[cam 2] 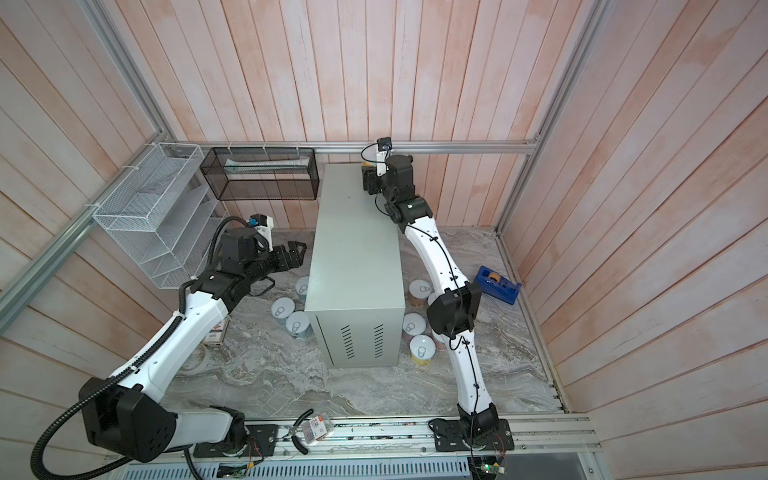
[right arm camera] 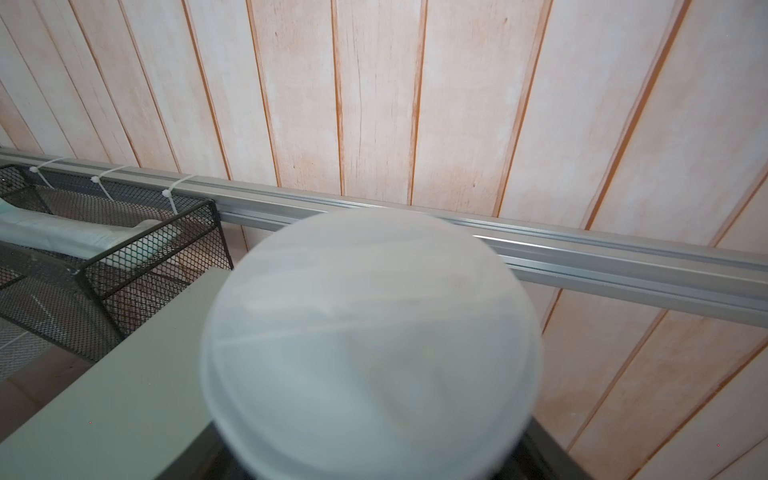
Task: Place and organize the canned foods onto the counter
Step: 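Set the can on the far cabinet end with the right gripper while the left lowers, then lower the right gripper down to the cans beside the cabinet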
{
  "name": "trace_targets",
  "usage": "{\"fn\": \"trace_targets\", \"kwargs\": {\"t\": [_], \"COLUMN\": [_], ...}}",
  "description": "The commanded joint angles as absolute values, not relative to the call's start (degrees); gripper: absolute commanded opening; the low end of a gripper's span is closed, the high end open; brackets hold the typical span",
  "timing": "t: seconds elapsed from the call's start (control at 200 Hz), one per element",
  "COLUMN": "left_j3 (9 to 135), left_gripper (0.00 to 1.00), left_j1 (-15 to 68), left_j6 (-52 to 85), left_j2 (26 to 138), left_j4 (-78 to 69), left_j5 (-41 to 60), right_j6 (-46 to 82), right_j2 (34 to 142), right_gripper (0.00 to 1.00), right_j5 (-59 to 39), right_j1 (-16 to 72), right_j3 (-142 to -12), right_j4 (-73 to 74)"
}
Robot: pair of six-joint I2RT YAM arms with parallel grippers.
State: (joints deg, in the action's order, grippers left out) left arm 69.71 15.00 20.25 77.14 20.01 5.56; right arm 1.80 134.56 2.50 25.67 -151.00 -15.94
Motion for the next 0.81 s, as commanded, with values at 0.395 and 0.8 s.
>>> {"fn": "trace_targets", "kwargs": {"t": [0.395, 0.8], "left_j3": [61.6, 52.3], "left_gripper": [1.0, 1.0], "left_j1": [14.8, 19.5], "left_j6": [19.7, 21.8], "left_j2": [70.0, 61.0], "left_j4": [20.2, 26.3], "left_j5": [0.3, -7.5], "right_j6": [3.3, 11.0], "right_j2": [114.3, 81.0], "right_gripper": [0.98, 0.98], "right_j5": [12.6, 28.7], "right_j1": [29.3, 36.6], "right_j3": [-128.7, -93.4], "right_j4": [-14.6, -17.8]}}
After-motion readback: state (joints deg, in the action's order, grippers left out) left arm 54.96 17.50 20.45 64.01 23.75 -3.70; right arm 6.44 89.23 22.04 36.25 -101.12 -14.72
